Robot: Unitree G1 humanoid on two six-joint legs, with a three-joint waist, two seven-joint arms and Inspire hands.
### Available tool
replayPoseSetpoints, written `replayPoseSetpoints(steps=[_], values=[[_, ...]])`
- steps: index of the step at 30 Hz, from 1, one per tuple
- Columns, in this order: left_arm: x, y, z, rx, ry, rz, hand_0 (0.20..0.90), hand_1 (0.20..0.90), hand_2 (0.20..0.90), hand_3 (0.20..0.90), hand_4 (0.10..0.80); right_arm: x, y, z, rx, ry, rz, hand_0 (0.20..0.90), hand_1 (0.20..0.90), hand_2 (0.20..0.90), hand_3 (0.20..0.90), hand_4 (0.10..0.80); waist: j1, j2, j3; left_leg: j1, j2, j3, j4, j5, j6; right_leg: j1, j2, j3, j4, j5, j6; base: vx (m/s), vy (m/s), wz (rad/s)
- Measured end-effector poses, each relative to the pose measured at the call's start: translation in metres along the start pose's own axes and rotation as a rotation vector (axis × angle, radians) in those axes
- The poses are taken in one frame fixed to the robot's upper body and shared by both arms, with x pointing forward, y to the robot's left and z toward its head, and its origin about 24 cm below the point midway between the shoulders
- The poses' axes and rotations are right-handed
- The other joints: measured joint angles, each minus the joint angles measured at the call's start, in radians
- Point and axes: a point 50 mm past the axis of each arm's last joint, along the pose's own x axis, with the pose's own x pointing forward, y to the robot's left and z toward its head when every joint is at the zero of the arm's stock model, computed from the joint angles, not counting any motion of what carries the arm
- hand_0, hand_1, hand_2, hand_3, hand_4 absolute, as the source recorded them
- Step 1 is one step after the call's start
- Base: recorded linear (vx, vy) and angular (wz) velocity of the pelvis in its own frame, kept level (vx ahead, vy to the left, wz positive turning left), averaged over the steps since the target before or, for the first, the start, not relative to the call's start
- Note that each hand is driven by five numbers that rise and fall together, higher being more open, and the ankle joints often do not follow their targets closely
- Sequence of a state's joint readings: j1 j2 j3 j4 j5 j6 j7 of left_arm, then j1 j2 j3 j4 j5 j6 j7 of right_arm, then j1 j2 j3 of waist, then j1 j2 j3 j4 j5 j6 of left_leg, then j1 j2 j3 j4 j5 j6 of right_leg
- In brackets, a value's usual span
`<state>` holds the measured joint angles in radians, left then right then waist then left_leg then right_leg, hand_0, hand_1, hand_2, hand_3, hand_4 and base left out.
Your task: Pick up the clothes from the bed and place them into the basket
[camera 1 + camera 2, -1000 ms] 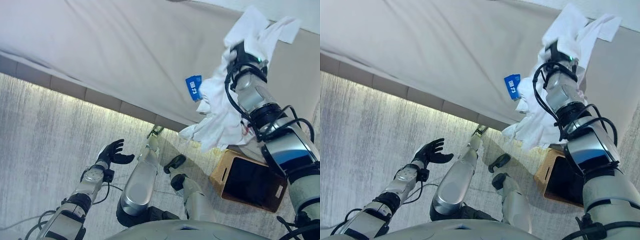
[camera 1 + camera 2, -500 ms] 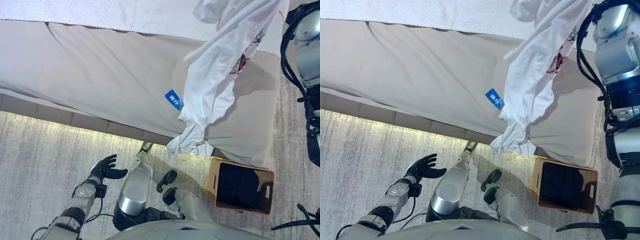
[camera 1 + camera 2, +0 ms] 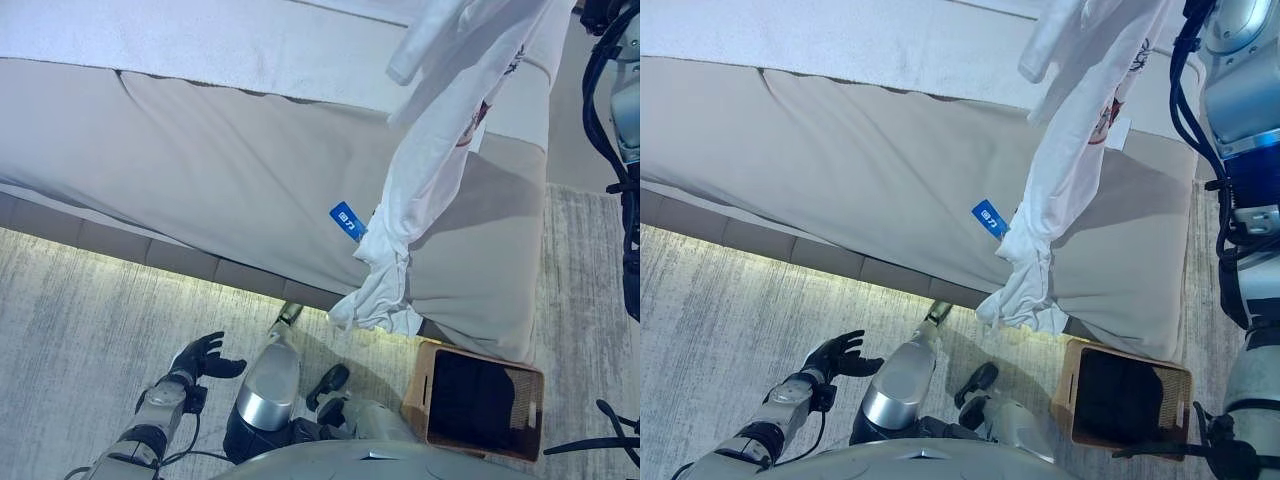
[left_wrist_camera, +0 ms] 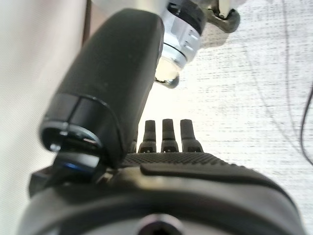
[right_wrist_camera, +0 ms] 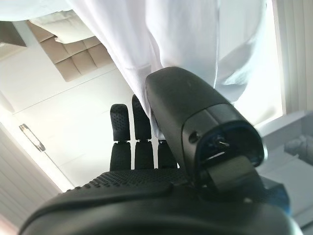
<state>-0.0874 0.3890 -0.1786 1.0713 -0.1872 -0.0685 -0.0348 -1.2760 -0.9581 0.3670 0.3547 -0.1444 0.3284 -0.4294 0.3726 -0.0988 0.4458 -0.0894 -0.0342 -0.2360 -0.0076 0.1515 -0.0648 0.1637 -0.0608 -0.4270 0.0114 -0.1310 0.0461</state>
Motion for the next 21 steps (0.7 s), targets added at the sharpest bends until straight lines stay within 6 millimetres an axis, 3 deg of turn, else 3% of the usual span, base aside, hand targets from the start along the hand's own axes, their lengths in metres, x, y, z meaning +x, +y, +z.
replayPoseSetpoints(steps=[7, 12, 17, 21], values=[[0.000, 0.002, -0.004, -0.027, 0.031, 0.015, 0.900, 0.900, 0.900, 0.900, 0.800, 0.027, -0.039, -0.012, -0.036, 0.086, -0.121, 0.300, 0.300, 0.300, 0.200, 0.100, -0.042, -0.003, -0.027, 0.028, 0.004, 0.044, -0.014, -0.001, 0.002, 0.010, 0.000, 0.044, -0.015, 0.025, 0.006, -0.056, 0.008, -0.18], [-0.002, 0.001, -0.014, -0.028, 0.081, 0.006, 0.900, 0.900, 0.900, 0.900, 0.800, 0.037, -0.062, -0.034, -0.084, 0.184, -0.194, 0.300, 0.300, 0.300, 0.200, 0.100, -0.095, -0.015, -0.131, 0.044, 0.001, 0.080, -0.046, 0.004, 0.009, 0.017, -0.007, 0.070, -0.065, 0.055, 0.023, -0.041, 0.001, -0.20], [-0.006, -0.002, -0.029, -0.007, 0.136, -0.007, 0.900, 0.900, 0.900, 0.900, 0.800, 0.037, -0.066, -0.046, -0.137, 0.206, -0.184, 0.300, 0.300, 0.300, 0.200, 0.100, -0.162, -0.033, -0.222, 0.088, 0.000, 0.132, -0.076, -0.004, 0.022, 0.036, -0.017, 0.120, -0.082, 0.059, 0.027, -0.060, -0.031, -0.30], [-0.006, -0.006, -0.029, 0.016, 0.144, -0.029, 0.900, 0.900, 0.900, 0.900, 0.800, 0.037, -0.070, -0.048, -0.148, 0.213, -0.188, 0.300, 0.300, 0.300, 0.200, 0.100, -0.208, -0.035, -0.266, 0.106, 0.003, 0.164, -0.079, -0.011, 0.031, 0.035, -0.016, 0.158, -0.082, 0.061, 0.025, -0.042, -0.025, -0.28]])
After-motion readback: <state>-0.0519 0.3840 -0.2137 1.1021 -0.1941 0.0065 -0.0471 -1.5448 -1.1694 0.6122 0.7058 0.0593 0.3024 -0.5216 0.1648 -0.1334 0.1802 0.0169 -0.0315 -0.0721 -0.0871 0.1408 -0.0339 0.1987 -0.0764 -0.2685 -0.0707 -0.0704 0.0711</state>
